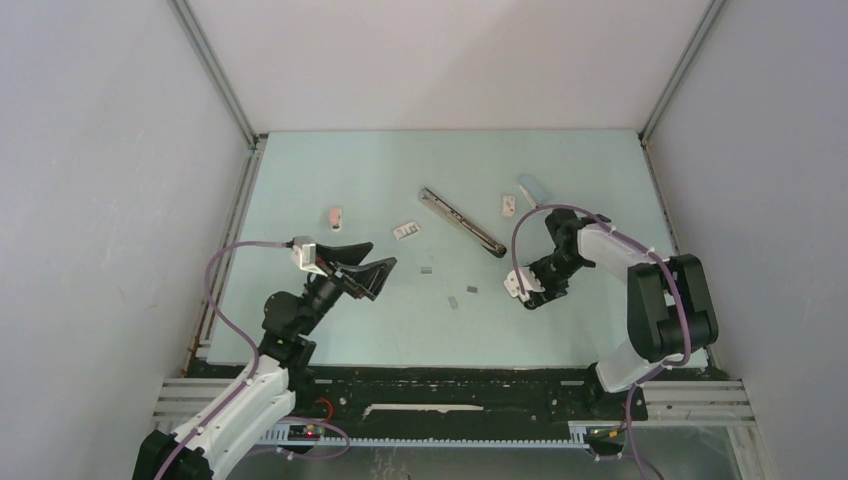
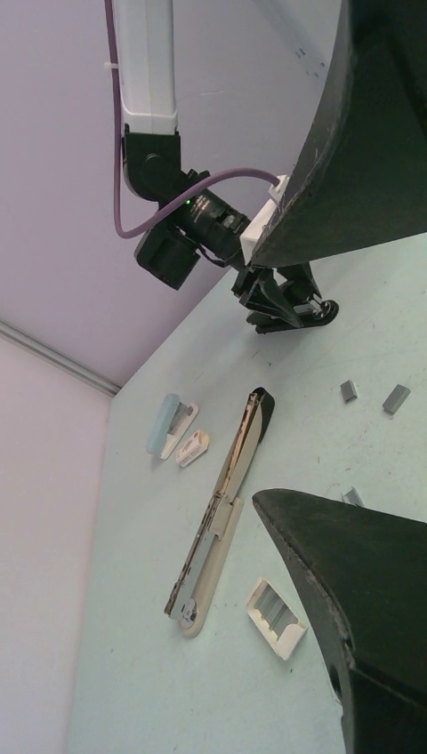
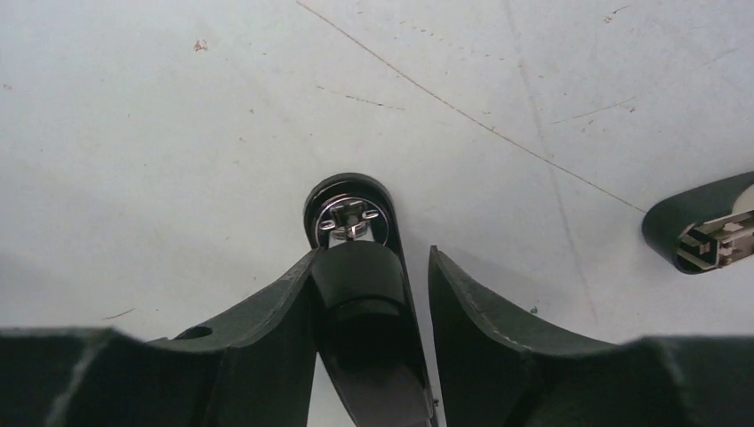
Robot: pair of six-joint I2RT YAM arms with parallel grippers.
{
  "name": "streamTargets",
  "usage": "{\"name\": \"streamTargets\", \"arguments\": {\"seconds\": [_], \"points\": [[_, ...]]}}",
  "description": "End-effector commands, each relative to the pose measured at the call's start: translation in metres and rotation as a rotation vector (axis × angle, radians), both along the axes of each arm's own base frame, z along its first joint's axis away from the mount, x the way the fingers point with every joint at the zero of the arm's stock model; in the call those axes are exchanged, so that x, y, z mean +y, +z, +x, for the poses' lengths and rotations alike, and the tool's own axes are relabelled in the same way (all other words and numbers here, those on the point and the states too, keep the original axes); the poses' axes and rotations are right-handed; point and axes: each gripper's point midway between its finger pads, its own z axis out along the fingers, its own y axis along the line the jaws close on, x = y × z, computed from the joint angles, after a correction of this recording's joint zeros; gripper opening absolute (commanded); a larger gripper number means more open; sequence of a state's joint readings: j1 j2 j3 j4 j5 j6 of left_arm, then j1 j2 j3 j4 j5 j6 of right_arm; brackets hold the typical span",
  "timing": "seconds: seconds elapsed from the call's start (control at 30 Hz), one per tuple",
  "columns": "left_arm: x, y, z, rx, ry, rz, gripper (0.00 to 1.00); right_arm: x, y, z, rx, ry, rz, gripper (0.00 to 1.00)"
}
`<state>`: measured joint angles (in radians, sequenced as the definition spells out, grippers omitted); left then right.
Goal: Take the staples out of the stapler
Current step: Move the stapler to the center of the board.
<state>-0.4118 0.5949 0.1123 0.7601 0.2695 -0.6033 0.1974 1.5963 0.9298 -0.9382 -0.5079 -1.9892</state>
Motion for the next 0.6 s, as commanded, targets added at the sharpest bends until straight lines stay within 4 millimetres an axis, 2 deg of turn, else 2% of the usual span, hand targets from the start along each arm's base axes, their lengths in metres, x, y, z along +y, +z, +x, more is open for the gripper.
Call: {"name": "streamTargets", "arguments": {"seconds": [0.0, 0.37, 0.57], "points": [[0.0, 0.002, -0.001, -0.006, -0.005, -0.013, 1.0, 0.009, 0.012, 0.006, -0.035, -0.048, 0.027, 0.53], [-0.002, 0.002, -0.001, 0.003, -0.022, -0.024, 1.0, -0.018, 0.026, 0.015, -0.097, -0.11, -0.005, 0.61], [-0.005, 0.0, -0.001, 0.018, -0.038, -0.031, 1.0, -0.012, 0.024, 0.008, -0.065, -0.099, 0.014, 0.57]]}}
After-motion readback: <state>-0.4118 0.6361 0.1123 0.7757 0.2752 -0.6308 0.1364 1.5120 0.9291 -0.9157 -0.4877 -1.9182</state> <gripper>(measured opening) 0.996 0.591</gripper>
